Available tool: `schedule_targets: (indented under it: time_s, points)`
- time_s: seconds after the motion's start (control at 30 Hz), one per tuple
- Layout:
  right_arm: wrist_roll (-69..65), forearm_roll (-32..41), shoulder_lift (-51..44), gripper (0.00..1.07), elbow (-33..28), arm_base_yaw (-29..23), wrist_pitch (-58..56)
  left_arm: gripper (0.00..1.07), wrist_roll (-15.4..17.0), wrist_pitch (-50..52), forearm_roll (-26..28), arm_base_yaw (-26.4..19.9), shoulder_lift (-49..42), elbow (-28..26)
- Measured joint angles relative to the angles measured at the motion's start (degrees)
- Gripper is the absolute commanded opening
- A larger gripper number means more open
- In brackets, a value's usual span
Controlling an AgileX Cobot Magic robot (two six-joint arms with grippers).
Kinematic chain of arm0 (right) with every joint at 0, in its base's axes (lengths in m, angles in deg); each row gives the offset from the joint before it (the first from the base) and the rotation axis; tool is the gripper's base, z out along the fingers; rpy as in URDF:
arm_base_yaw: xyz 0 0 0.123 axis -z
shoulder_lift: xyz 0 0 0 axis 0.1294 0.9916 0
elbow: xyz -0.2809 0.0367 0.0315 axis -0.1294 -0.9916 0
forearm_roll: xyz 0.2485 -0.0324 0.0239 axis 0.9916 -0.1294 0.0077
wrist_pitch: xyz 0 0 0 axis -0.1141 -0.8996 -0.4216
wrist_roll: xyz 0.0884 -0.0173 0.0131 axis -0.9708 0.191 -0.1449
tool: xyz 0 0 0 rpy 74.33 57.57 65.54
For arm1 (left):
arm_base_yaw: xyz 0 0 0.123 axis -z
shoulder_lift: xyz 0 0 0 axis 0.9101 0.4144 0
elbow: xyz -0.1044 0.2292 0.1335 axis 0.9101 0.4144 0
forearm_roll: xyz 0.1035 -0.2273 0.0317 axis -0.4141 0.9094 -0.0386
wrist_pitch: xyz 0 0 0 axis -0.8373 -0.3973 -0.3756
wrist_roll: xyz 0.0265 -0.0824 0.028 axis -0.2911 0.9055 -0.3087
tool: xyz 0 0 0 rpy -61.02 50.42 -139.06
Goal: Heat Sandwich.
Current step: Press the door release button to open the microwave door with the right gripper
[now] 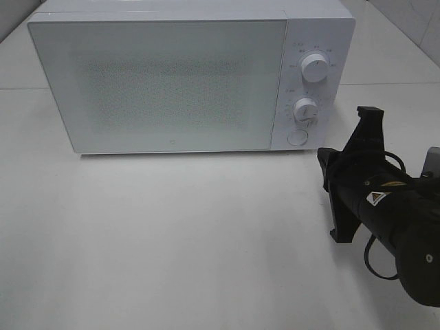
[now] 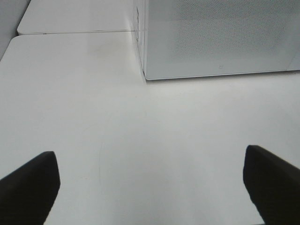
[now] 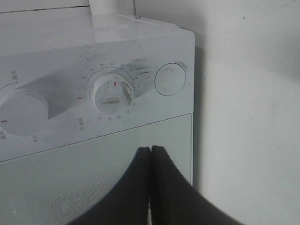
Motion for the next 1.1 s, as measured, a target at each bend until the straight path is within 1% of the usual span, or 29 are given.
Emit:
schedule_targets:
  time_s: [0.13,0.33,0.4,0.47,0.6,0.67,0.77,0.8,0.87,0.93,1.03,1.1]
  points:
    - [-0.1,-1.1,0.0,0.00,0.0,0.4,-1.1,1.04,0.0,0.0,0.0,0.0,0.0,0.0]
    - [-0.1,-4.9,1.3,0.00,1.3,3.9,-4.1,1.04,0.0,0.0,0.0,0.0,0.0,0.0]
    - [-0.1,-5.4,1.7,0.00,1.7,4.2,-4.1,1.04,0.0,0.0,0.0,0.0,0.0,0.0]
    - [-0.1,-6.9,3.4,0.00,3.3,5.1,-5.0,1.04,0.0,0.0,0.0,0.0,0.0,0.0]
    - [-0.2,-7.6,5.4,0.00,4.8,5.8,-5.8,1.04,0.0,0.0,0.0,0.0,0.0,0.0]
    - [-0.2,-8.7,7.4,0.00,6.9,6.9,-6.1,1.04,0.0,0.0,0.0,0.0,0.0,0.0]
    - [-0.2,-9.3,8.5,0.00,8.3,7.8,-6.9,1.04,0.0,0.0,0.0,0.0,0.0,0.0]
    - [-0.2,-10.1,9.6,0.00,9.9,8.5,-7.8,1.04,0.0,0.0,0.0,0.0,0.0,0.0]
    - [-0.2,-10.3,10.1,0.00,10.5,8.8,-8.3,1.04,0.0,0.0,0.0,0.0,0.0,0.0]
    - [-0.1,-11.2,11.6,0.00,12.8,9.9,-9.0,1.04,0.0,0.0,0.0,0.0,0.0,0.0]
    - [-0.1,-11.7,12.4,0.00,14.3,10.5,-9.8,1.04,0.0,0.0,0.0,0.0,0.0,0.0]
    - [-0.1,-12.3,13.8,0.00,16.4,11.6,-11.1,1.04,0.0,0.0,0.0,0.0,0.0,0.0]
